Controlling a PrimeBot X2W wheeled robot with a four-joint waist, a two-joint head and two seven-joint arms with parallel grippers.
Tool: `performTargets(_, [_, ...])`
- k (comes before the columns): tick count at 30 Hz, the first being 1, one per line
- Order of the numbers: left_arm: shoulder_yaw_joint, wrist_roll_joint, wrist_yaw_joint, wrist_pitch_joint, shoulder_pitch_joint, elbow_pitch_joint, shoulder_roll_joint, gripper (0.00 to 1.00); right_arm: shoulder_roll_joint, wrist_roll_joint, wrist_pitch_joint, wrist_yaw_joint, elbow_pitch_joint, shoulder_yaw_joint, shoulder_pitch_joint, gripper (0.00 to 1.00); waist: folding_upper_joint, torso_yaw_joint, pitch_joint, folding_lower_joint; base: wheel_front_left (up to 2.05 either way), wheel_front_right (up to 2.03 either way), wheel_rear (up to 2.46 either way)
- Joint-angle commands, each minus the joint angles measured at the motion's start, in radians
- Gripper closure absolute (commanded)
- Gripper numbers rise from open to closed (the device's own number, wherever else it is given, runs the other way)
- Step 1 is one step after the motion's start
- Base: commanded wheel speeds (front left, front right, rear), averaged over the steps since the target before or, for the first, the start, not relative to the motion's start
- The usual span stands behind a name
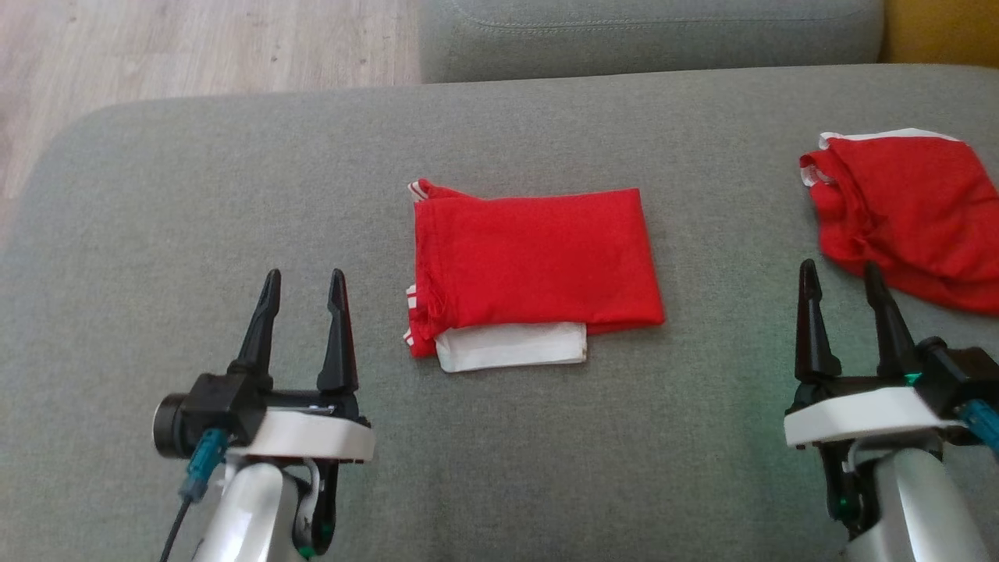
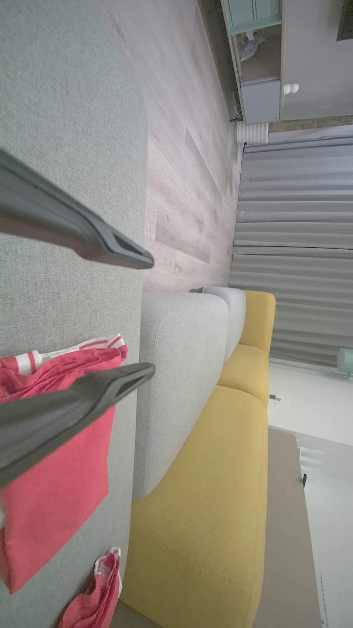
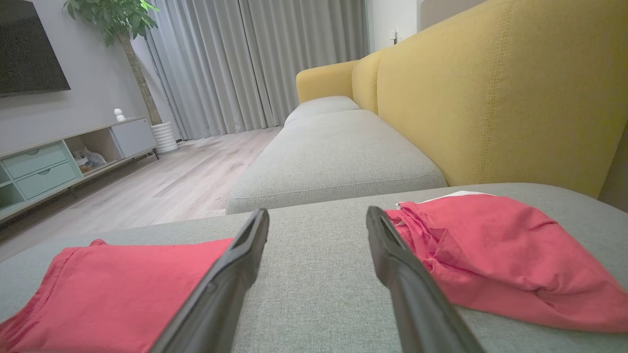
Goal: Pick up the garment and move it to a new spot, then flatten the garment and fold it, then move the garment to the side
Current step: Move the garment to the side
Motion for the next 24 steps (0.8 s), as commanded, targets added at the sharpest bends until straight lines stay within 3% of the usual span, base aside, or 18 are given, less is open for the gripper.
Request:
performTargets(1, [0.032,0.007,-0.003,-0.008,-0.035,-0.029,0.007,0.00,-0.002,-0.004,-0.011,-0.001,-0.038,0.018,-0.033,0.00,0.0000,0.007,0.007,0.0001,0.00,0.00,0.00])
performTargets(14, [-0.008,-0.002,-0.006,-0.008,-0.093,-0.040,0.007,0.00,-0.002,-0.054,0.087,-0.001,0.066,0.025,-0.180,0.00,0.0000,0.081,0.113,0.0001,0.00,0.00,0.00])
performTargets(24, [-0.051,-0.020,-0.001,-0.008,-0.131,-0.030,0.007,0.00,-0.002,0.048,0.210,-0.001,0.286,0.111,-0.316,0.00,0.0000,0.152,0.166,0.0001,0.00,0.00,0.00])
